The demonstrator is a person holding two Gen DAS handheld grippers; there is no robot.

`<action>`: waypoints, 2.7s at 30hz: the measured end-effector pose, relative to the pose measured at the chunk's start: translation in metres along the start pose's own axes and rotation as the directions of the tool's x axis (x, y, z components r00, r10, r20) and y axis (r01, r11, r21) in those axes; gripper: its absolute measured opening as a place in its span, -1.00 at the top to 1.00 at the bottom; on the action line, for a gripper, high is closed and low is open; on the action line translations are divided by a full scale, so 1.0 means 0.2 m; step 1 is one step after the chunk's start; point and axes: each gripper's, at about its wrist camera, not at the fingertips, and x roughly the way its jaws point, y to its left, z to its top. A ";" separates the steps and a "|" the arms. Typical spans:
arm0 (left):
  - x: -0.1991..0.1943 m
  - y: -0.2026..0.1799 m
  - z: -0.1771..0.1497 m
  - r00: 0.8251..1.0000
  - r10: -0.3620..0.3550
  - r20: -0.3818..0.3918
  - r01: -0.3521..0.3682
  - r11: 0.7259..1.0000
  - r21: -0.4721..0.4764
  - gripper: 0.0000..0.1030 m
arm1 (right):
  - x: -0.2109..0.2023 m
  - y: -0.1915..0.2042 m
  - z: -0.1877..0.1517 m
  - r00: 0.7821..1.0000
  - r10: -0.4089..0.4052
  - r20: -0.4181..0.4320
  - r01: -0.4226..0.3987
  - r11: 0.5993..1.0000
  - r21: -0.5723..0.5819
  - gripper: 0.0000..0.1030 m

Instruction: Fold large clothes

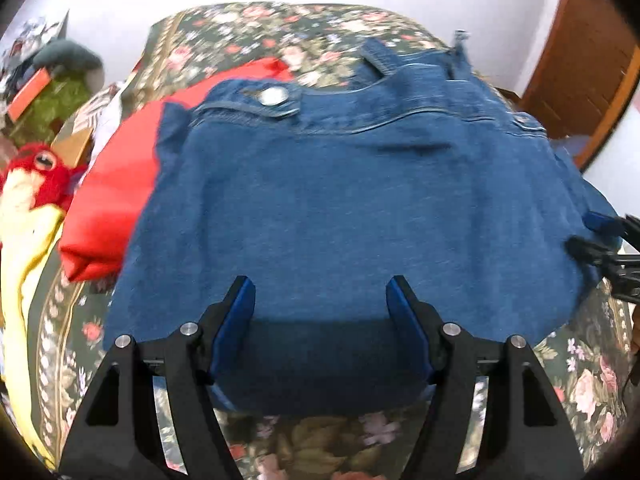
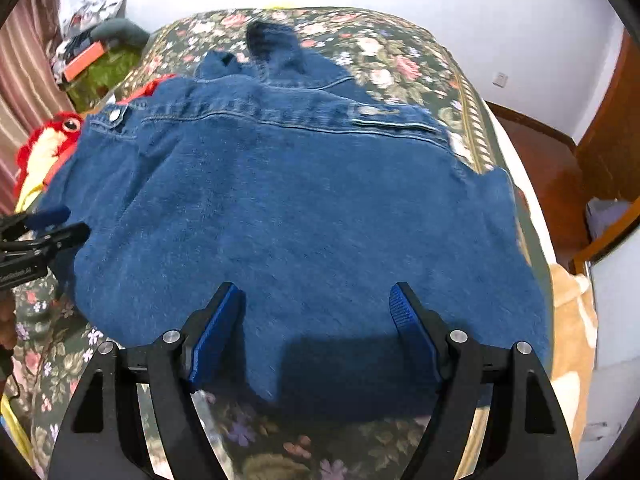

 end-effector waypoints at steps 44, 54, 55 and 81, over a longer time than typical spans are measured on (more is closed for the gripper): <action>0.11 0.45 -0.33 0.866 -0.487 0.113 0.439 0.633 -0.638 -0.35 | -0.28 -0.06 -0.05 0.999 0.008 0.054 -0.013 0.995 0.097 -0.51; 0.22 0.45 -0.23 0.870 -0.432 0.239 0.453 0.506 -0.734 -0.39 | -0.11 0.06 -0.05 0.999 0.039 -0.017 -0.038 0.998 0.057 -0.51; 0.22 0.45 -0.22 0.874 -0.419 0.245 0.448 0.500 -0.742 -0.34 | -0.11 0.06 -0.06 0.999 0.042 -0.021 -0.041 0.998 0.053 -0.51; -0.53 0.14 0.17 0.923 -0.203 0.327 0.333 0.846 -0.417 0.58 | -0.41 0.13 -0.06 0.997 0.069 0.038 -0.069 0.997 0.015 -0.52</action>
